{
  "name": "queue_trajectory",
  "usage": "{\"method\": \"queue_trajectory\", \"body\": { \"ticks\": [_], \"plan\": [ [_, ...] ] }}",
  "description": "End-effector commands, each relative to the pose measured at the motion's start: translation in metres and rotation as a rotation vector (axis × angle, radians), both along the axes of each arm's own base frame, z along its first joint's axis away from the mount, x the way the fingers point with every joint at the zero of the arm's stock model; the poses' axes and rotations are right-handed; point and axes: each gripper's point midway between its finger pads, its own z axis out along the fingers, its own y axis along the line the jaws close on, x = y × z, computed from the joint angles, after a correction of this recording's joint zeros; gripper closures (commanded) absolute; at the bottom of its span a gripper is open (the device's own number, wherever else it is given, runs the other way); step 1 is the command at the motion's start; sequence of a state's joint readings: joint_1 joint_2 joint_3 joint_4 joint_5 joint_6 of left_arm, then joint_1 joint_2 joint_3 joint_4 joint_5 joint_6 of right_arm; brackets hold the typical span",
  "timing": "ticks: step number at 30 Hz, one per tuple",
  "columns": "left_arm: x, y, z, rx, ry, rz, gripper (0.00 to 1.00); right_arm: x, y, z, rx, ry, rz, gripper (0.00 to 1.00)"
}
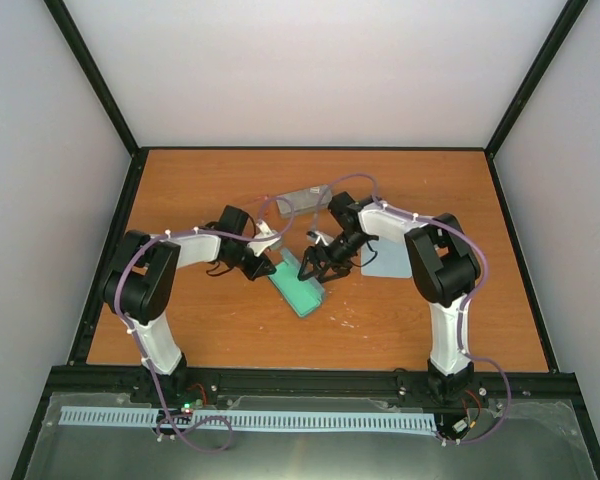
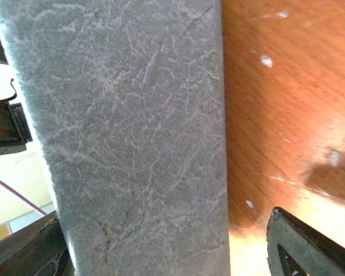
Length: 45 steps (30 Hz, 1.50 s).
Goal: Organize the sunglasses
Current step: Place the sunglasses case at the center of the board.
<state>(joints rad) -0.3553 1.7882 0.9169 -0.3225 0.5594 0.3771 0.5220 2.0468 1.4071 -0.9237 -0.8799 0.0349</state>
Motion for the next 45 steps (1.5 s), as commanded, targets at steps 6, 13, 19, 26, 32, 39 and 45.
{"method": "queue_trajectory", "body": {
  "ticks": [6,13,19,26,32,39,45],
  "plan": [
    [0.014,-0.01,0.031,-0.066,0.041,0.123,1.0,0.046,-0.065,0.043,-0.138,-0.258,-0.246,0.16],
    [0.053,-0.021,0.04,-0.09,0.088,0.246,1.0,0.039,-0.114,0.06,-0.31,-0.436,-0.487,0.2],
    [0.076,-0.018,0.023,-0.042,0.088,0.325,1.0,-0.002,-0.1,0.03,-0.356,-0.439,-0.532,0.7],
    [0.082,-0.012,0.002,0.017,0.1,0.366,1.0,-0.004,-0.089,0.005,-0.44,-0.467,-0.558,0.85],
    [0.079,-0.007,0.0,0.036,0.089,0.377,0.96,0.009,-0.078,-0.021,-0.493,-0.448,-0.557,0.86],
    [0.075,-0.003,0.002,0.056,0.073,0.374,0.84,0.023,-0.064,-0.043,-0.513,-0.437,-0.545,0.86],
    [0.07,0.003,0.006,0.069,0.05,0.371,0.7,0.032,-0.058,-0.047,-0.514,-0.443,-0.553,0.86]
  ]
}}
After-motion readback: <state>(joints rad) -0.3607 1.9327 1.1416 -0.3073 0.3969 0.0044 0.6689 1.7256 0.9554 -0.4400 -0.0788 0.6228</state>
